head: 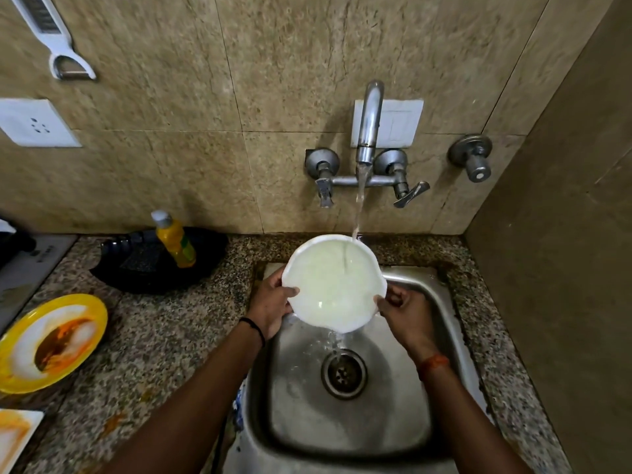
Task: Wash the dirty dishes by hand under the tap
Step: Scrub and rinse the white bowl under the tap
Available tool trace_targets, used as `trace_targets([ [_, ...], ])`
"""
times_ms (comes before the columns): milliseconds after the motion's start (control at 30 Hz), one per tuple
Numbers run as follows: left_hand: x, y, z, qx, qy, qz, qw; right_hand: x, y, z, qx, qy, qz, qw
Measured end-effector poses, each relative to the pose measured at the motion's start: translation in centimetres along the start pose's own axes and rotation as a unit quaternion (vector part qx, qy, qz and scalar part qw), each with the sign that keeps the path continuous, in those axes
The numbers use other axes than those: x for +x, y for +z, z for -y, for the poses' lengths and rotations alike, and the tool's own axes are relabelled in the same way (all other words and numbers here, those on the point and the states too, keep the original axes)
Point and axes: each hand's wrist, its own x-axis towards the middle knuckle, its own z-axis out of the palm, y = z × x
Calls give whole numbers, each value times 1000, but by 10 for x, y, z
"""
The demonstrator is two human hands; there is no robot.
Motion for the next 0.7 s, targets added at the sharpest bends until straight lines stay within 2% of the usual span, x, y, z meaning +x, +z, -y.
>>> trace_targets([
  [133,-2,6,11,-34,-66,23,997,9,-7,12,-8,-59,-24,998],
  [300,-8,17,19,-40,-112,52,991,20,-12,13,9,-44,-40,998],
  [433,-11,25,17,-40,-134,58,988,21,-13,12,137,78,16,987],
  [533,-12,27,11,7,-122,63,990,18,-15,4,150,179,72,970],
  [600,-12,26,6,51,-102,55,992,14,-14,-1,119,204,85,968],
  [633,-12,25,4,67,-91,46,993,10,-12,-5,69,182,80,977],
  [667,-12,23,2,78,-79,40,993,6,-11,-9,-26,128,67,989],
  [700,-13,22,1,82,-70,38,993,1,-8,-10,-154,54,46,986],
])
